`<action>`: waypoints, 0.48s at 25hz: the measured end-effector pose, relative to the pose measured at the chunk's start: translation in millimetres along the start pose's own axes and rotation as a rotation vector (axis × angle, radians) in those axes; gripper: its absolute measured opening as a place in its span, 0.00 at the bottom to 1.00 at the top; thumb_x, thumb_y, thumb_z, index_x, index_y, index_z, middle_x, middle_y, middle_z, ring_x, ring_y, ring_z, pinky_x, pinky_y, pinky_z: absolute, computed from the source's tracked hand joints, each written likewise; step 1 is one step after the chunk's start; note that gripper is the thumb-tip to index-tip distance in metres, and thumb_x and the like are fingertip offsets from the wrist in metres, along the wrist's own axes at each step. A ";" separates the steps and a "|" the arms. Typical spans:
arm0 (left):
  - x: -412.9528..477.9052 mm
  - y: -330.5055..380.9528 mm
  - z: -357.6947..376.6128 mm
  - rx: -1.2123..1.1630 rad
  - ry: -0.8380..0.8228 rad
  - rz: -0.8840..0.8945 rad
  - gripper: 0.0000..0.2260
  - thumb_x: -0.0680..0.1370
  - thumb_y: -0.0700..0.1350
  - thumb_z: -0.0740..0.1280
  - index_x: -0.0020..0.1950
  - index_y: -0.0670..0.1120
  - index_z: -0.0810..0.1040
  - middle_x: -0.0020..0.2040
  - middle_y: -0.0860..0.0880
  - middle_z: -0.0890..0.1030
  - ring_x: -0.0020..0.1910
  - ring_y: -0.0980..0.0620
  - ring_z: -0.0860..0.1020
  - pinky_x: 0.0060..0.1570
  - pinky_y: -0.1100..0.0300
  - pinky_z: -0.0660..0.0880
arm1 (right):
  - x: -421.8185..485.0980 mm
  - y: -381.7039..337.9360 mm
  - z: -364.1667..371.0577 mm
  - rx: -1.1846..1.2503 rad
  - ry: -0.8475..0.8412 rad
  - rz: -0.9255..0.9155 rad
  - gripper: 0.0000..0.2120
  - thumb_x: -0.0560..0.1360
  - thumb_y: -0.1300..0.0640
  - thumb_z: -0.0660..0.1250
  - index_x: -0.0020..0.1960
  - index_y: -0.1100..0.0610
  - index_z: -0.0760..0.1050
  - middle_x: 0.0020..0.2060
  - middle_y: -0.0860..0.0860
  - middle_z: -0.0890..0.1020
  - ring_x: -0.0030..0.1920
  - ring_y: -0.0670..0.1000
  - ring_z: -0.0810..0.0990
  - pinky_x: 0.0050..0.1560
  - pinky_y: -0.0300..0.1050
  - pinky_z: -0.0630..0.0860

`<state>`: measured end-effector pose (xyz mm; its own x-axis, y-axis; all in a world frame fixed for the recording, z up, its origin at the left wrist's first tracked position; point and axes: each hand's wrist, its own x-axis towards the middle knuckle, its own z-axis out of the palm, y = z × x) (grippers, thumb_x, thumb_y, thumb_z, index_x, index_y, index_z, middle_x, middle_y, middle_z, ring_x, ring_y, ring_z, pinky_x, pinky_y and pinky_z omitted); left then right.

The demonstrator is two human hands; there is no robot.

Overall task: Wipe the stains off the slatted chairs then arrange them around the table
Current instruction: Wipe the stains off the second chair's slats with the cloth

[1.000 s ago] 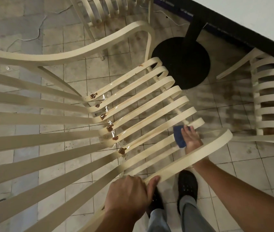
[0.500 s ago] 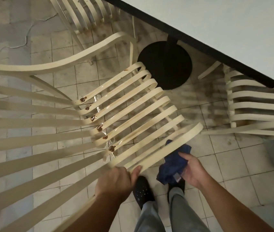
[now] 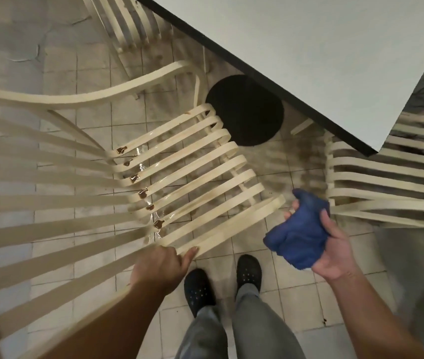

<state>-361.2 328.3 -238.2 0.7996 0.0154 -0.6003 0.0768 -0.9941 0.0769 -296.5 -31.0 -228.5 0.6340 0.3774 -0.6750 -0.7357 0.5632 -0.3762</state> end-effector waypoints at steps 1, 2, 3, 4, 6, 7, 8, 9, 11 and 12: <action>-1.1 0.4 -0.8 0.004 0.000 0.001 0.41 0.78 0.74 0.36 0.35 0.48 0.78 0.30 0.52 0.77 0.29 0.57 0.76 0.35 0.59 0.79 | 7.9 -17.5 19.2 0.000 0.013 0.083 0.31 0.85 0.43 0.53 0.80 0.62 0.57 0.72 0.63 0.73 0.72 0.58 0.74 0.72 0.53 0.71; -2.0 0.9 -1.4 0.002 0.002 0.000 0.41 0.78 0.74 0.37 0.36 0.48 0.79 0.31 0.52 0.77 0.30 0.56 0.76 0.35 0.59 0.78 | 15.4 -31.4 36.8 -0.052 0.079 0.091 0.29 0.83 0.44 0.57 0.76 0.63 0.66 0.68 0.62 0.77 0.66 0.58 0.79 0.66 0.52 0.77; -2.5 1.5 -1.6 -0.007 0.007 -0.003 0.41 0.78 0.74 0.38 0.36 0.48 0.79 0.32 0.52 0.78 0.30 0.56 0.76 0.35 0.60 0.77 | 23.5 -43.4 51.9 -0.156 0.142 0.050 0.26 0.82 0.45 0.60 0.70 0.63 0.75 0.64 0.61 0.80 0.62 0.57 0.82 0.63 0.51 0.80; -2.2 1.1 -0.1 -0.014 0.011 -0.006 0.41 0.78 0.74 0.38 0.36 0.48 0.79 0.32 0.52 0.78 0.30 0.56 0.75 0.34 0.61 0.76 | 32.8 -53.6 69.7 -0.257 0.185 0.013 0.23 0.81 0.47 0.62 0.66 0.62 0.79 0.63 0.61 0.81 0.61 0.57 0.83 0.62 0.51 0.80; 0.0 -1.3 3.9 -0.039 0.026 -0.031 0.42 0.77 0.76 0.37 0.35 0.49 0.78 0.32 0.52 0.78 0.30 0.57 0.75 0.33 0.62 0.74 | 59.2 -70.5 93.7 -0.433 0.287 -0.009 0.19 0.79 0.48 0.69 0.63 0.60 0.78 0.59 0.59 0.84 0.59 0.58 0.84 0.61 0.52 0.80; 0.5 -2.3 6.4 -0.062 0.039 -0.047 0.43 0.75 0.78 0.36 0.35 0.49 0.79 0.32 0.53 0.77 0.30 0.57 0.75 0.34 0.61 0.75 | 77.2 -76.2 96.9 -0.532 0.355 -0.012 0.18 0.77 0.48 0.71 0.61 0.59 0.77 0.56 0.58 0.85 0.57 0.59 0.84 0.61 0.54 0.80; 1.8 -3.1 10.2 -0.082 0.043 -0.068 0.44 0.74 0.79 0.35 0.35 0.49 0.79 0.32 0.53 0.77 0.30 0.57 0.75 0.35 0.61 0.76 | 97.0 -80.4 97.7 -0.653 0.413 -0.018 0.20 0.75 0.47 0.74 0.59 0.59 0.76 0.54 0.56 0.85 0.55 0.58 0.84 0.60 0.55 0.80; 2.4 -2.5 11.2 -0.107 0.043 -0.103 0.44 0.73 0.80 0.36 0.36 0.50 0.79 0.32 0.53 0.78 0.30 0.58 0.76 0.35 0.61 0.76 | 116.3 -83.1 93.9 -0.786 0.457 -0.021 0.21 0.74 0.46 0.75 0.59 0.58 0.73 0.53 0.53 0.84 0.54 0.56 0.83 0.60 0.54 0.78; 6.1 0.4 11.9 -0.168 0.033 -0.234 0.40 0.74 0.79 0.39 0.38 0.51 0.79 0.34 0.53 0.77 0.32 0.58 0.76 0.33 0.61 0.73 | 154.0 -83.8 81.4 -1.017 0.500 -0.046 0.22 0.76 0.45 0.73 0.62 0.54 0.69 0.53 0.50 0.78 0.55 0.54 0.78 0.60 0.53 0.73; 9.4 3.7 11.0 -0.180 0.025 -0.309 0.40 0.75 0.77 0.39 0.41 0.52 0.81 0.35 0.54 0.77 0.34 0.56 0.76 0.33 0.59 0.73 | 168.9 -81.1 74.5 -1.126 0.509 -0.070 0.21 0.78 0.46 0.71 0.64 0.55 0.69 0.54 0.51 0.77 0.55 0.55 0.77 0.60 0.52 0.71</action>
<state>-359.9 323.6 -252.3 0.7363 0.3167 -0.5979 0.4190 -0.9073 0.0353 -112.0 41.8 -264.7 0.7009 -0.0984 -0.7064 -0.6584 -0.4700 -0.5878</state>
